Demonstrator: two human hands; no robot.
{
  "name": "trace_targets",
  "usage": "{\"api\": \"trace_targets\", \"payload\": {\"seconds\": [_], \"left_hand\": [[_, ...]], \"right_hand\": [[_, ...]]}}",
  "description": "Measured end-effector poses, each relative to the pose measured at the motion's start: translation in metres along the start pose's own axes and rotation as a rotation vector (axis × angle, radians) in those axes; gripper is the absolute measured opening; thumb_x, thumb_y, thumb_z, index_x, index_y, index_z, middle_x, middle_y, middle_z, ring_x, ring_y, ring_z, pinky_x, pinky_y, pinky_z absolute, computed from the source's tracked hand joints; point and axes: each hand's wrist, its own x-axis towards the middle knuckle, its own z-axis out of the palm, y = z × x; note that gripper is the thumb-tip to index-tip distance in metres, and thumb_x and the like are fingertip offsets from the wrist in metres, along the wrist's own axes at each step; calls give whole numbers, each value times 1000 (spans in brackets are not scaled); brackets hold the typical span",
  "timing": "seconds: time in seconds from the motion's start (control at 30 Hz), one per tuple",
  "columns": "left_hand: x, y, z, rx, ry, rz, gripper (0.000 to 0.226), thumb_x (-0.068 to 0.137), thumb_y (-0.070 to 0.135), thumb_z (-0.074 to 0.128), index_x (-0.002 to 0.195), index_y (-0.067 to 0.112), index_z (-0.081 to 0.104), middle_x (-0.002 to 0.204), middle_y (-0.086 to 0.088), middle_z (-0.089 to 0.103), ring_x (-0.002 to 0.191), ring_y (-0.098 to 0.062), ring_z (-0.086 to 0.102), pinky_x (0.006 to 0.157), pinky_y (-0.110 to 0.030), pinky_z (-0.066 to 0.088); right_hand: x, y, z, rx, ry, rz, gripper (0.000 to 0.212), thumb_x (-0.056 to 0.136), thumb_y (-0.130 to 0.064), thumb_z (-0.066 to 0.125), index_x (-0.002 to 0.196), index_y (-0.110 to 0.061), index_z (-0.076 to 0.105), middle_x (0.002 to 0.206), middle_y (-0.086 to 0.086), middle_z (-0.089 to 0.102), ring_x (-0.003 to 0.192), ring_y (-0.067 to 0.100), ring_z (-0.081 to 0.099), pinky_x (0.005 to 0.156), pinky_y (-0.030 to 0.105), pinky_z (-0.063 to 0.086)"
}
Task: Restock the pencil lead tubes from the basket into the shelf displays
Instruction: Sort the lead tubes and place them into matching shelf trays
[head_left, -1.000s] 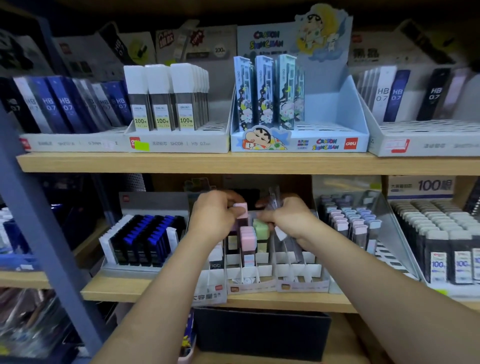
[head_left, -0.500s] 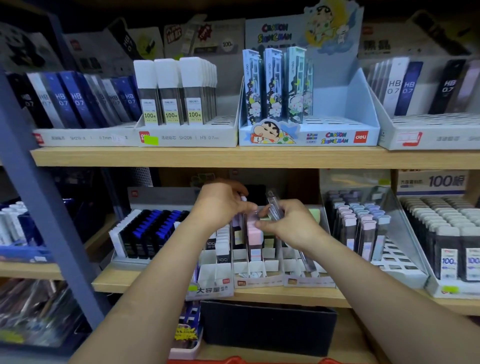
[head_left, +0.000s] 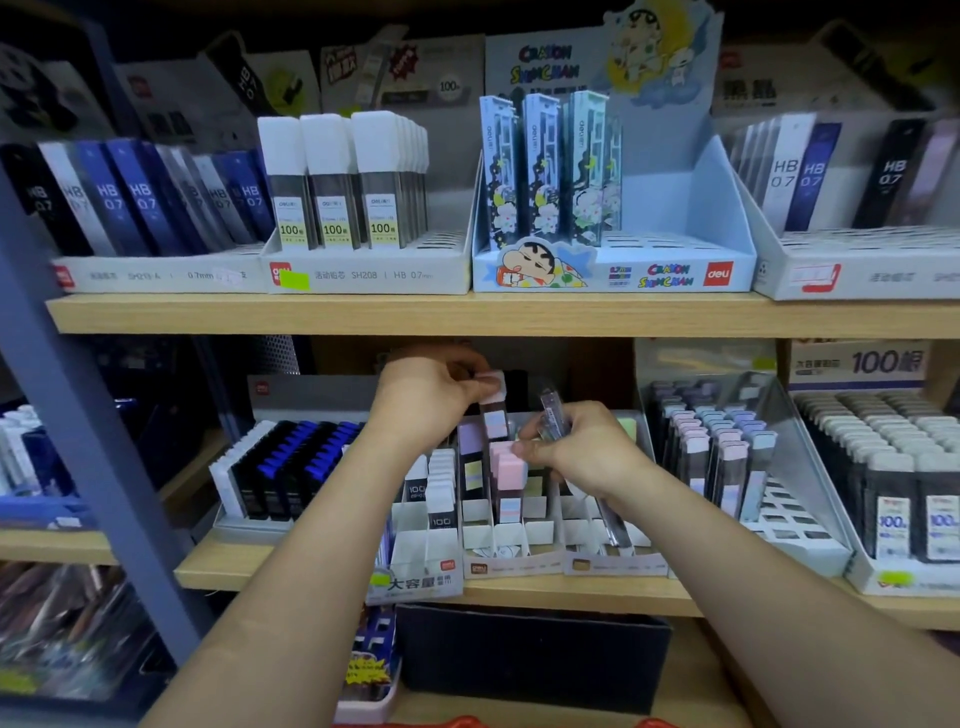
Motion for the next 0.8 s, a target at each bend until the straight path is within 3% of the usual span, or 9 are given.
{"api": "trace_targets", "payload": {"seconds": [0.1,0.23,0.33,0.47,0.57,0.7,0.8], "left_hand": [[-1,-1,4,31,20,25,15,82,26,76,95,19,73,88,0,68,85,-15,61,72,-22,47],[-5,-6,15,190,-94,14,21,85,28,72,104,20,73,92,-1,71,88,-17,65,84,-32,53],[-5,-11,20,184,-127,-25,20,86,23,71,106,20,73,98,-4,73,87,-19,69,85,-37,57],[-4,-7,20,259,-160,3,24,90,24,66,114,21,70,105,-3,72,93,-19,67,90,-35,54],[-5,-7,17,232,-96,9,19,90,26,67,108,23,72,101,-1,72,91,-16,64,88,-31,53],[-10,-14,20,278,-117,46,16,87,26,70,102,23,74,97,2,72,90,-14,65,87,-31,53],[-10,-20,25,388,-166,63,21,89,28,67,109,23,73,110,1,71,102,-17,64,93,-29,50]], "right_hand": [[-1,1,0,33,-7,11,14,82,-17,78,80,-19,65,83,1,65,68,14,57,59,24,45],[-2,0,1,59,-15,17,15,81,-18,80,82,-19,65,81,0,63,68,14,56,61,25,45],[-3,0,0,80,-25,29,15,81,-17,80,84,-17,66,83,2,64,67,14,57,60,25,46],[-3,3,-1,114,-34,47,14,82,-17,79,85,-18,65,86,3,66,64,15,55,65,29,47],[-3,4,-1,123,-44,59,13,83,-17,78,87,-17,66,87,4,66,64,15,55,69,32,49],[-2,4,-1,161,-57,62,13,83,-15,78,88,-17,65,81,1,64,59,12,53,61,24,46],[-2,6,0,196,-63,66,17,83,-14,78,92,-18,65,82,1,64,55,10,53,60,23,45]]}}
